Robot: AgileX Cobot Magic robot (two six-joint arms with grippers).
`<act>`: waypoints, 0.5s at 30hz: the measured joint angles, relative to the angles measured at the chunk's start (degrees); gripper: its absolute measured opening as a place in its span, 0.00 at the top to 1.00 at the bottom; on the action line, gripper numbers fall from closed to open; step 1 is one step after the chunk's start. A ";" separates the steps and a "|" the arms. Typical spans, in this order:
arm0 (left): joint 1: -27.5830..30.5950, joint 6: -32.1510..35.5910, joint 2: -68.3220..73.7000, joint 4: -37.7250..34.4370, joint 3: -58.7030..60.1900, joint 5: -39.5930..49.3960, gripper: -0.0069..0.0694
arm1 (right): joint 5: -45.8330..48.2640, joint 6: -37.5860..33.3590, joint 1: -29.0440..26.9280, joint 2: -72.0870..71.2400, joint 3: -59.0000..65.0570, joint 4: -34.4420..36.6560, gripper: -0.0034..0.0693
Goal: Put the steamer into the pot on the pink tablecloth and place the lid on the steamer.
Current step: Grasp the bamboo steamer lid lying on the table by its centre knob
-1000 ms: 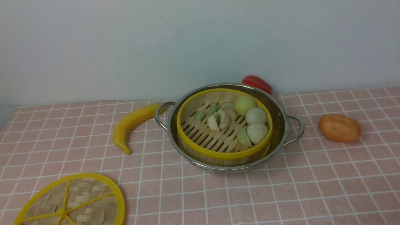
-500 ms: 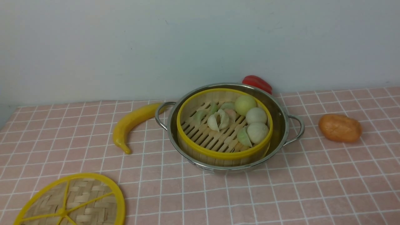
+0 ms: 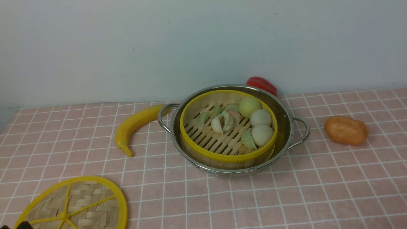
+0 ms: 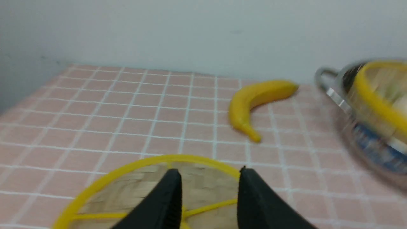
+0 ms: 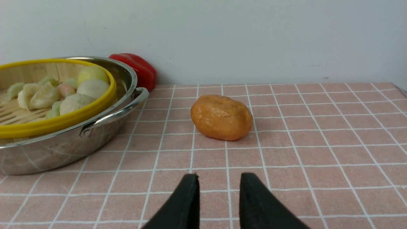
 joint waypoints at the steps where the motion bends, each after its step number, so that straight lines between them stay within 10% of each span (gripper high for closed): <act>1: 0.00 -3.50 0.00 -8.03 0.00 -1.32 0.59 | 0.00 0.00 0.00 0.00 0.00 0.00 0.65; 15: 0.00 -3.42 0.07 -19.42 -4.59 -7.19 0.59 | 0.00 0.00 0.00 0.00 0.00 0.05 0.62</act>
